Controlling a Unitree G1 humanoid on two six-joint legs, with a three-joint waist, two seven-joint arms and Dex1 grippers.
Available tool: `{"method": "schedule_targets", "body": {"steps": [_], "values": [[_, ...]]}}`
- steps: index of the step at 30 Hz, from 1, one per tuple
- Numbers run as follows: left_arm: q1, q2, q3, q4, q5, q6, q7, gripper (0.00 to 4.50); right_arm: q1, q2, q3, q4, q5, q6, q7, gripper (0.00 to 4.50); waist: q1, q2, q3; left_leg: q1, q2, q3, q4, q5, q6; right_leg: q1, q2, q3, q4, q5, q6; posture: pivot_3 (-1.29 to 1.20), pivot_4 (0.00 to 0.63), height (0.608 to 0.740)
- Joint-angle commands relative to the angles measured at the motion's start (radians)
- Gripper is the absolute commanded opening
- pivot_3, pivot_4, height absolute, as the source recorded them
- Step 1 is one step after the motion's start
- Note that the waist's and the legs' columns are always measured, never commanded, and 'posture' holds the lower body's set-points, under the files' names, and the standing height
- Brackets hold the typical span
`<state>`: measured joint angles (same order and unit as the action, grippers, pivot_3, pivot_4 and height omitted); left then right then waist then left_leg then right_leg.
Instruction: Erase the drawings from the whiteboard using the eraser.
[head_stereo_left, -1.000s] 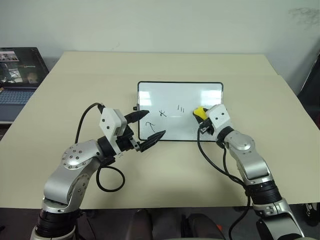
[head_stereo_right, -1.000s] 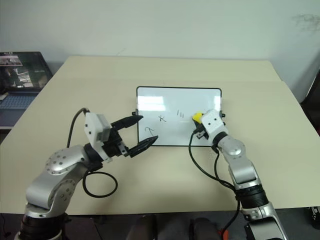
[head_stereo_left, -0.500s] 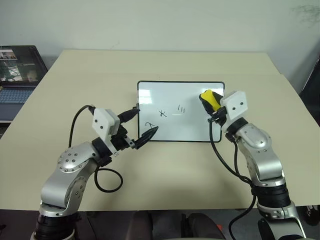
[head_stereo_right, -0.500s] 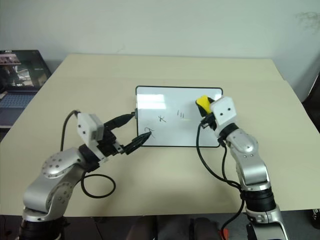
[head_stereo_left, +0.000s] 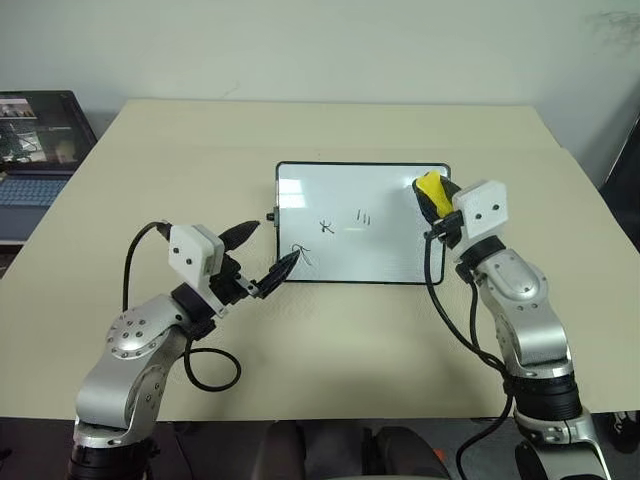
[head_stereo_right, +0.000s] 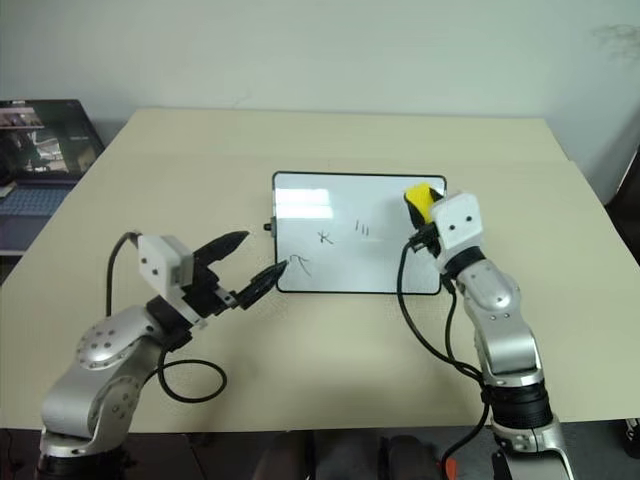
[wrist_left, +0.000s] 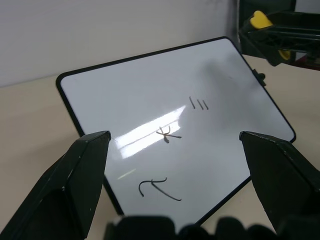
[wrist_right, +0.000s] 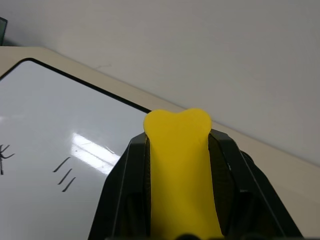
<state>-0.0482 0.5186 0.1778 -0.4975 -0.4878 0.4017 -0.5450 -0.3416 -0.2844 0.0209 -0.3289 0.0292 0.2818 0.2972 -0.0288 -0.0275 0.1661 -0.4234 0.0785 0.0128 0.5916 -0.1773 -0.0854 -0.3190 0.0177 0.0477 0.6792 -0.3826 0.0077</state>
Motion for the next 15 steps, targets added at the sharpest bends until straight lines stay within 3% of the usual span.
{"method": "schedule_targets", "body": {"steps": [1, 4, 12, 15], "values": [[0.01, -0.016, 0.055, -0.021, 0.001, -0.033, 0.033, 4.5, 0.1, 0.002, -0.014, -0.137, 0.054, 0.008, 0.023, 1.2, 0.002, 0.0, 0.0, 0.0, 0.0, 0.0, 0.0, 0.0, 0.0, 0.0, 0.0, 0.0, 0.0, 0.0, 0.0, 0.0, 0.15, 0.74], [0.021, -0.025, 0.065, -0.016, 0.009, -0.043, 0.046, 4.5, 0.19, 0.004, 0.011, -0.202, 0.062, 0.034, 0.026, 1.2, 0.002, 0.0, 0.0, 0.0, 0.0, -0.001, 0.0, -0.001, 0.001, 0.0, -0.001, 0.0, 0.0, 0.0, 0.0, 0.0, 0.15, 0.74], [0.026, -0.029, 0.071, -0.003, 0.031, -0.064, 0.057, 4.5, 0.202, 0.027, 0.078, -0.192, 0.007, 0.04, -0.003, 1.2, -0.003, 0.0, 0.0, 0.003, 0.0, -0.002, 0.001, 0.0, 0.001, 0.001, 0.0, -0.001, 0.003, -0.001, 0.001, 0.0, 0.15, 0.74], [0.043, -0.031, 0.087, 0.004, 0.038, -0.073, 0.062, 4.5, 0.271, 0.025, 0.081, -0.206, 0.019, 0.015, 0.002, 1.2, 0.0, -0.001, -0.001, 0.002, 0.0, -0.001, 0.001, -0.001, 0.001, 0.001, 0.0, 0.0, 0.002, 0.0, 0.001, 0.0, 0.15, 0.74]]}}
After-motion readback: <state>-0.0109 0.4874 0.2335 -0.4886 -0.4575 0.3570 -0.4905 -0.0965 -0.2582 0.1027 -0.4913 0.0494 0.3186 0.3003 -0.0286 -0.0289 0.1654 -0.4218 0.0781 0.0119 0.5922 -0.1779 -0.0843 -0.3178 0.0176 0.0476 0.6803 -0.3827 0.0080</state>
